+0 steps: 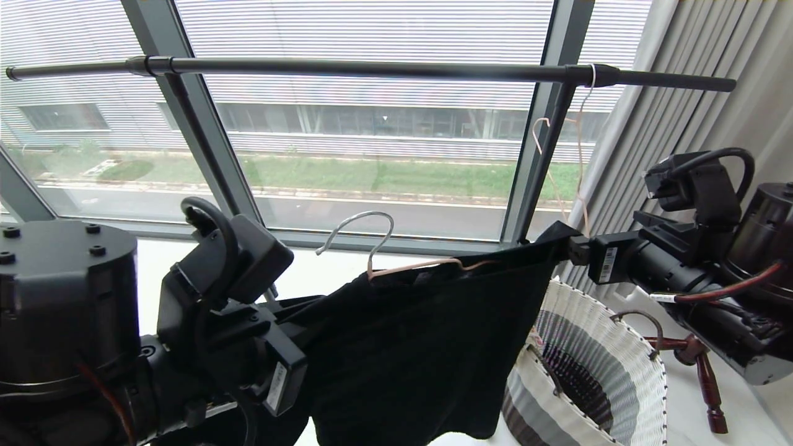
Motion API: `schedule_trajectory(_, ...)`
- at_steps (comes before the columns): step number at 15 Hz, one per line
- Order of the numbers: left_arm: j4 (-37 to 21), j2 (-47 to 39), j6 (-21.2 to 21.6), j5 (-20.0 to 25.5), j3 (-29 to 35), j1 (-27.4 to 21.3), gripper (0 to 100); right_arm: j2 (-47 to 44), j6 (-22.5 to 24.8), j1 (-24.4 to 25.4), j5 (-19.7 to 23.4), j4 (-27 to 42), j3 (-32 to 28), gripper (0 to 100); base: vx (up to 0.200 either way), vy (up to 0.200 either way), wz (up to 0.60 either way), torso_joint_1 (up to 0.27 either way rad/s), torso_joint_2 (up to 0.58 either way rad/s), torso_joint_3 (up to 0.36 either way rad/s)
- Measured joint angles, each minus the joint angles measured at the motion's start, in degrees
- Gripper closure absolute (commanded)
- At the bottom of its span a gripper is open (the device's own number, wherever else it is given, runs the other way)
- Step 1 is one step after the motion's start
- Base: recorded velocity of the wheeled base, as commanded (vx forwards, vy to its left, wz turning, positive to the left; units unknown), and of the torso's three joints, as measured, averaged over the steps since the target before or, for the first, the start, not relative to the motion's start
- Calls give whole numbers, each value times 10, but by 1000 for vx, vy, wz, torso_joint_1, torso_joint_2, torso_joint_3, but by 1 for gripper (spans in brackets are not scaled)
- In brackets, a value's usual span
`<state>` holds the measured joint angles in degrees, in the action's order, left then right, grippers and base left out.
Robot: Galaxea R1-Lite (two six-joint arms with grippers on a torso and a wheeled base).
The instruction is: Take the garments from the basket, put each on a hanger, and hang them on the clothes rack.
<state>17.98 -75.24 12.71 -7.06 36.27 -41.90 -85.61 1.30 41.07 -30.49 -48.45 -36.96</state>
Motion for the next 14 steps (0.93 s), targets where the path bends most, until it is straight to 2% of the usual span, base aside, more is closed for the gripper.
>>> schedule_trajectory(5, 8, -46, 0, -6, 39, 3, 100, 65, 19, 52, 10, 64, 33, 0, 0, 0, 0, 0, 0, 0)
schedule_trajectory(11, 60, -57, -2, -5, 49, 3, 100, 117, 107, 68, 125, 111, 68, 0, 0, 0, 0, 0, 0, 0)
schedule_trajectory(14, 61, -58, -2, -5, 49, 3, 100, 135, 141, 71, 174, 153, 68, 0, 0, 0, 0, 0, 0, 0)
